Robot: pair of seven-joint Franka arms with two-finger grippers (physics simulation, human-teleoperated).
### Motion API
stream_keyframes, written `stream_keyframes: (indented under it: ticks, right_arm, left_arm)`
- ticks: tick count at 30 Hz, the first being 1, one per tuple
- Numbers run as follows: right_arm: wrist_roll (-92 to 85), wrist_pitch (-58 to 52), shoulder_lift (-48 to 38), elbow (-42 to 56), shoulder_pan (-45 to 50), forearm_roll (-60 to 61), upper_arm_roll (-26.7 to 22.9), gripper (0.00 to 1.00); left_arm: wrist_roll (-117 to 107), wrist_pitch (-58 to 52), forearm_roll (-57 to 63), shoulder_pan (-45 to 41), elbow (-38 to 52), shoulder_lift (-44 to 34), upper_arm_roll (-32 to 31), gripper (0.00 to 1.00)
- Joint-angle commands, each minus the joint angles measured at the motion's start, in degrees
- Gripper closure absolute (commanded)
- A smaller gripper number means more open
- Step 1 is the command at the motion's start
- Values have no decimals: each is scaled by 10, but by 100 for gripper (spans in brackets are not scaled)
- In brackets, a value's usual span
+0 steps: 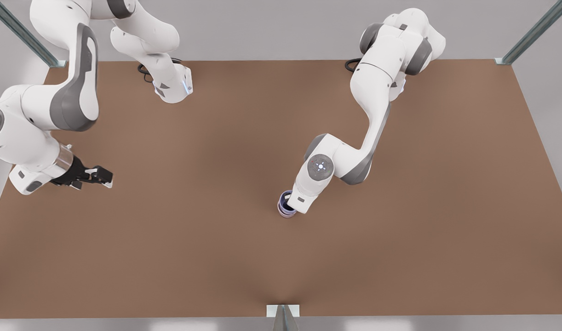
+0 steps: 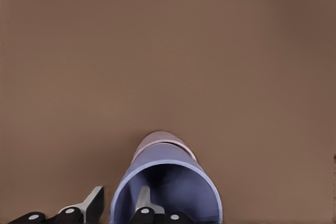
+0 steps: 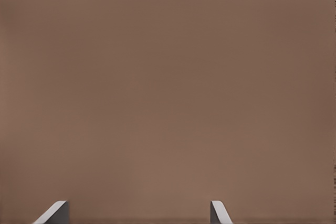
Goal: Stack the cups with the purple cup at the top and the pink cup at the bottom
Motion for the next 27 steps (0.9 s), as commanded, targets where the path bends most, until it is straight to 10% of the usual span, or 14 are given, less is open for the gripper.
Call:
stream_keyframes:
  ticks: [1, 10, 11, 12, 18, 27]
  right_arm:
    - [-8, -7, -1, 1, -1, 1, 0, 0]
    - [-9, -9, -3, -1, -3, 1, 1, 0]
    - [-9, -9, -3, -2, -3, 1, 1, 0]
    - [-9, -9, -4, -2, -3, 1, 1, 0]
    - [-14, -41, -92, -71, -3, -5, 0, 0]
    - [-13, -22, -85, -72, 2, -13, 3, 0]
  left_arm:
    - [-28, 3, 0, 0, 0, -1, 0, 52]
    - [-42, -14, -1, 0, 3, -24, 0, 52]
    - [-41, -20, -1, 0, 3, -28, 0, 43]
    - [-41, -29, 0, 0, 3, -34, 0, 0]
    - [276, -313, 59, 142, 7, -175, 9, 0]
    - [443, -295, 98, 221, -128, -293, 8, 0]
